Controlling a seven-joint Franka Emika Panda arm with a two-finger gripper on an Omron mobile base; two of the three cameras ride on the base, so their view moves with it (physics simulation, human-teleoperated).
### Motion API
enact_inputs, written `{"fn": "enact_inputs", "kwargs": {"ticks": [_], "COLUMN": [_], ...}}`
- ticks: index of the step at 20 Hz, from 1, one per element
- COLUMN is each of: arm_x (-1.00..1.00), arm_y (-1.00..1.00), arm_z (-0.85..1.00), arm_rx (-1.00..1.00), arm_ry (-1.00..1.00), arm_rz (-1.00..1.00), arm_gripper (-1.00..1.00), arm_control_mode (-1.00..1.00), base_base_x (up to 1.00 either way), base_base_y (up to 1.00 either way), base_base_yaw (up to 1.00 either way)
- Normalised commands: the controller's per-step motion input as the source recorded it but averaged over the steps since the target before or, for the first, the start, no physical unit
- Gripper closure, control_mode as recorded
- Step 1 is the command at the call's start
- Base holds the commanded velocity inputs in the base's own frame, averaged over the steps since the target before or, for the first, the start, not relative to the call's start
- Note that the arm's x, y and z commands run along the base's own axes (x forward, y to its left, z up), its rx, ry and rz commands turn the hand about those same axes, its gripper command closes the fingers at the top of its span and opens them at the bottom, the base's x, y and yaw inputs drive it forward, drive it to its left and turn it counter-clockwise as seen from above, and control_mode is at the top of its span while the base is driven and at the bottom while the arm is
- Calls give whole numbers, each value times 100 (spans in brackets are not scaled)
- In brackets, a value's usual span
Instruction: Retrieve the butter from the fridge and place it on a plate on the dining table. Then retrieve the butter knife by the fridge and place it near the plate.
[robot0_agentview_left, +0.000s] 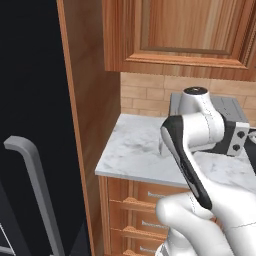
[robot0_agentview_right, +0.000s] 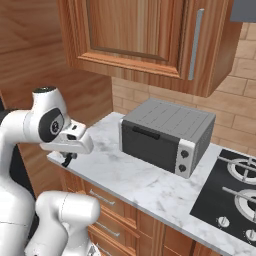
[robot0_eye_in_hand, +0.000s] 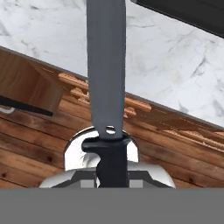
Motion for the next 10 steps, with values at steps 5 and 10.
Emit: {"fn": "enact_inputs", "kwargs": {"ticks": [5, 10], "arm_x": [-14, 0], "arm_y": [-26, 0], "arm_z": [-1, -4], "arm_rx": [17, 3], "arm_ry": [-3, 0], "arm_rz": [6, 0], "arm_gripper": [100, 100], "arm_control_mode": [-100, -100], "base_base_x": [0, 0], "base_base_y": [0, 0], "base_base_yaw": [0, 0]}}
